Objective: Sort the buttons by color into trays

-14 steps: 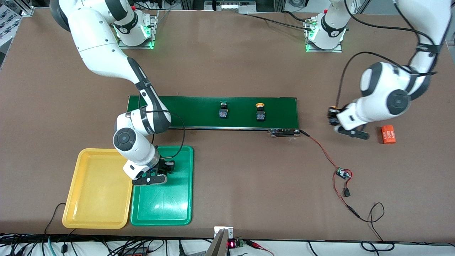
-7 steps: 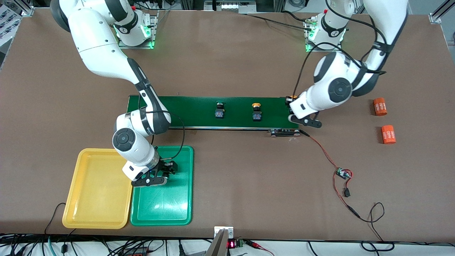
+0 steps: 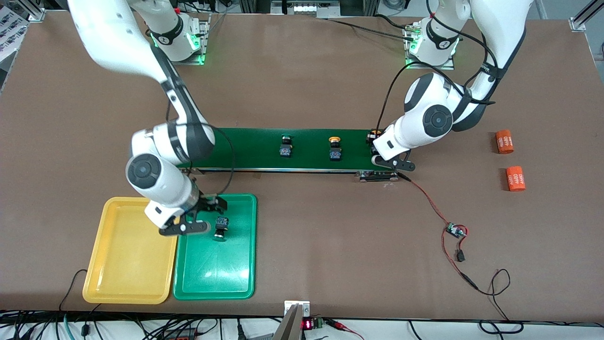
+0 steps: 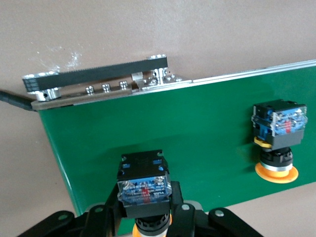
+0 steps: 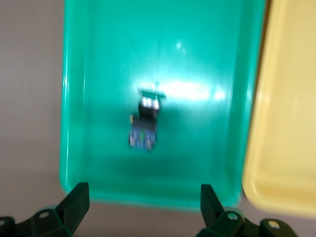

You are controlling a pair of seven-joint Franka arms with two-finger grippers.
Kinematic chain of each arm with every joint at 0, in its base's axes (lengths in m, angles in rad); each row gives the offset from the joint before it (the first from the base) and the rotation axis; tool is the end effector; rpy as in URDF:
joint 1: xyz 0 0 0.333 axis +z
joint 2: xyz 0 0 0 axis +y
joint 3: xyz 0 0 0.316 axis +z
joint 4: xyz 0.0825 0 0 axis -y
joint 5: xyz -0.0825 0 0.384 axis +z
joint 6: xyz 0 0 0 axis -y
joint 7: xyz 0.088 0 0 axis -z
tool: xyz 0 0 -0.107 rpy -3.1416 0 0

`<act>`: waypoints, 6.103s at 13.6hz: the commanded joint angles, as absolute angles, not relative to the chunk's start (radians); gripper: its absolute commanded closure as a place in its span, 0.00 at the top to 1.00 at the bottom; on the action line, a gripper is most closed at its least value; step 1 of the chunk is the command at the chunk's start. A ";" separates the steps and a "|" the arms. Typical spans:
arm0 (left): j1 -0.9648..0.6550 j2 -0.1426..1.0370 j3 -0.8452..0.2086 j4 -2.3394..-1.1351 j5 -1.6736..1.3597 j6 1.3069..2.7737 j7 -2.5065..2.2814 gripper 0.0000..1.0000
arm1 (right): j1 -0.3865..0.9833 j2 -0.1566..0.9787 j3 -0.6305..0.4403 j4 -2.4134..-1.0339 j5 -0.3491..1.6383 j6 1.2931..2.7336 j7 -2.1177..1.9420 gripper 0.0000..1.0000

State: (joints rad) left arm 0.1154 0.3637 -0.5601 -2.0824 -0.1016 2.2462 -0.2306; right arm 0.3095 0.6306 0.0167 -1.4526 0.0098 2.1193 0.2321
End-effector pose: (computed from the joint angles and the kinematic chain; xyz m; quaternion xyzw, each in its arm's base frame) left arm 0.5138 -0.2435 0.2659 0.9863 -0.0635 -0.1146 0.1004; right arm 0.6825 0.2290 0.3195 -0.9989 -0.0429 -0.0149 0.0137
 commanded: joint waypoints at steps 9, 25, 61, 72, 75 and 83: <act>0.098 0.371 -0.520 -2.098 -0.055 2.315 -0.233 0.99 | 0.399 0.235 0.040 -2.023 0.026 2.206 0.509 1.00; 0.817 0.290 -0.449 -2.164 0.201 2.250 0.141 1.00 | 0.531 0.319 0.103 -2.017 0.026 2.269 0.557 1.00; 0.306 0.144 -0.746 -2.152 0.245 2.081 0.495 0.00 | 0.241 0.773 0.023 -1.463 0.011 2.368 0.104 0.13; 0.114 0.360 -0.732 -2.083 0.369 2.198 0.807 0.00 | 0.270 0.781 0.023 -1.485 0.021 2.428 0.121 1.00; 0.106 0.403 -0.695 -2.083 0.383 2.198 0.805 0.00 | 0.278 0.686 0.005 -1.568 0.025 2.415 0.144 1.00; 0.089 0.399 -0.666 -2.082 0.436 2.229 0.741 1.00 | 0.295 0.304 0.028 -1.891 0.107 2.194 0.256 1.00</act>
State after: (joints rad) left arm 0.1030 0.4266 -0.6931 -2.0953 0.4173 2.2203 0.7628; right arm 0.2907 0.4291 0.0161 -1.7358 0.0489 2.1871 0.2390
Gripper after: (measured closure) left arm 0.445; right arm 0.000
